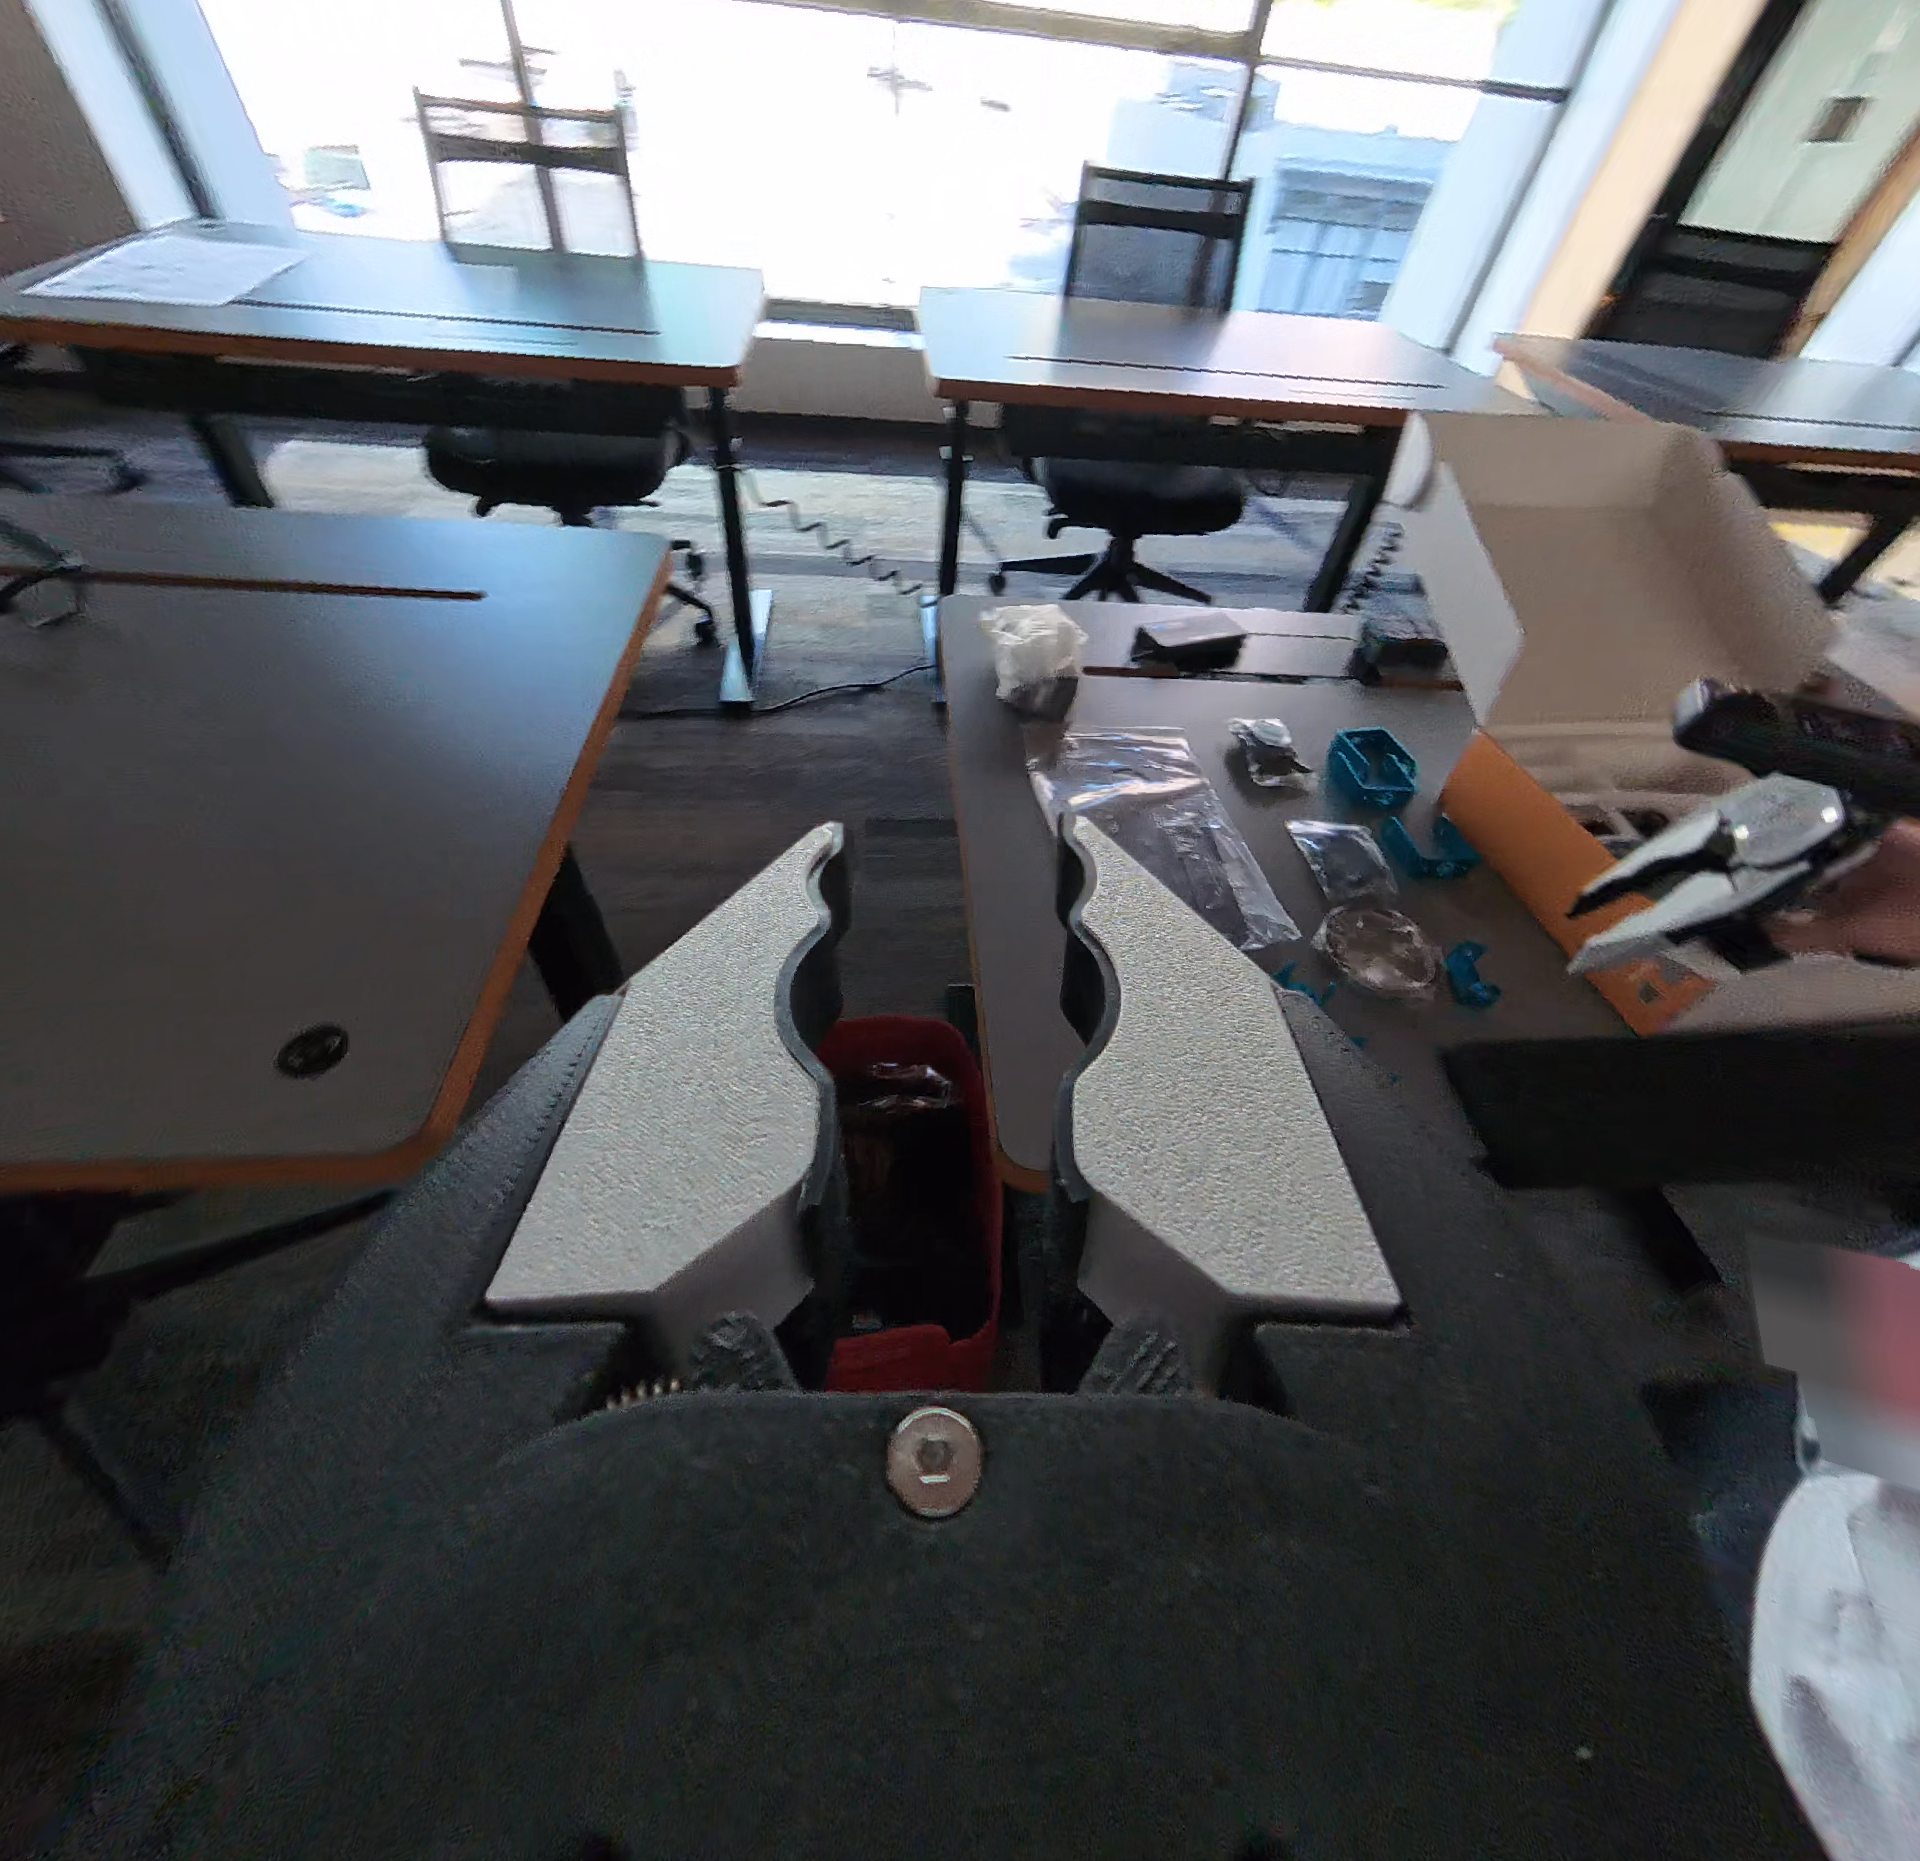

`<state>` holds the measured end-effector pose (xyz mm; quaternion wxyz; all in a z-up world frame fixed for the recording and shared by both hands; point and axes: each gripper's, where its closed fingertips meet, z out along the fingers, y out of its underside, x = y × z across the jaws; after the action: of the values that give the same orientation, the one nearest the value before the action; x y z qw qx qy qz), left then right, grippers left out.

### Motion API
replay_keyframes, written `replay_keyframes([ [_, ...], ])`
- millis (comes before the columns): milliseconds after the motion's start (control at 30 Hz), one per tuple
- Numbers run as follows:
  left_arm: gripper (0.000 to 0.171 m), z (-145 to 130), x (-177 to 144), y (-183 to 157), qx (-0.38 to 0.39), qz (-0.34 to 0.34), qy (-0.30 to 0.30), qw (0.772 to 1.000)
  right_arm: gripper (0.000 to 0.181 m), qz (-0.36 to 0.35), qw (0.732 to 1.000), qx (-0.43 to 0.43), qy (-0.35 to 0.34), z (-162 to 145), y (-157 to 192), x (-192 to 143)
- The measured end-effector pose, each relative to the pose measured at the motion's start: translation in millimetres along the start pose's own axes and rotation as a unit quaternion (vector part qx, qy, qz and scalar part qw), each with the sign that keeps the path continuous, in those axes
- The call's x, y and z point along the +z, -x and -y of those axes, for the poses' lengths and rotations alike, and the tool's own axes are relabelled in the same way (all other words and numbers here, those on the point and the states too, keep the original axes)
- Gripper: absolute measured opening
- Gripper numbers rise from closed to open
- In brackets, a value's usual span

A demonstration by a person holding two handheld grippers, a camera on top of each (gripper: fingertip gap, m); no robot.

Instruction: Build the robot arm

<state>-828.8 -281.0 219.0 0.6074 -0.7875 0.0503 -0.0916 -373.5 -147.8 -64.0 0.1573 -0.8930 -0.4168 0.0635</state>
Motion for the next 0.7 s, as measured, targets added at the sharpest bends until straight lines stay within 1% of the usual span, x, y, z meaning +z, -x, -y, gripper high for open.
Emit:
replay_keyframes([
  [67, 0.038, -1.2, 8.4, 17.8, 0.032, -0.064, -0.005, 0.997, 0.052, -0.03, 0.998, 0.044, -0.027, 9.6, 12.0, -19.2],
  [133, 0.038, -12.6, 22.9, 27.7, 0.084, -0.117, 0.015, 0.989, 0.05, -0.065, 0.992, 0.091, -0.051, 16.8, 26.4, -41.4],
  [167, 0.038, -18.1, 30.0, 31.7, 0.106, -0.135, 0.029, 0.985, 0.046, -0.082, 0.989, 0.107, -0.067, 22.1, 33.2, -52.7],
  [233, 0.038, -19.8, 39.8, 38.7, 0.13, -0.159, 0.028, 0.978, 0.044, -0.11, 0.985, 0.112, -0.077, 31.2, 43.7, -70.6],
  [333, 0.038, -13.1, 42.5, 42.5, 0.12, -0.186, 0.011, 0.975, 0.044, -0.151, 0.982, 0.099, -0.057, 37.2, 51.6, -91.3],
  [467, 0.038, -10.0, 35.6, 39.5, 0.105, -0.195, -0.002, 0.975, 0.043, -0.173, 0.977, 0.101, -0.075, 45.1, 61.6, -112.2],
  [600, 0.038, -15.7, 36.9, 25.0, 0.103, -0.208, 0.012, 0.973, 0.042, -0.18, 0.972, 0.12, -0.092, 34.7, 62.2, -120.3],
  [700, 0.038, -13.4, 41.6, 0.5, 0.081, -0.231, 0.009, 0.969, 0.041, -0.182, 0.966, 0.145, -0.113, 17.0, 53.6, -124.0],
])
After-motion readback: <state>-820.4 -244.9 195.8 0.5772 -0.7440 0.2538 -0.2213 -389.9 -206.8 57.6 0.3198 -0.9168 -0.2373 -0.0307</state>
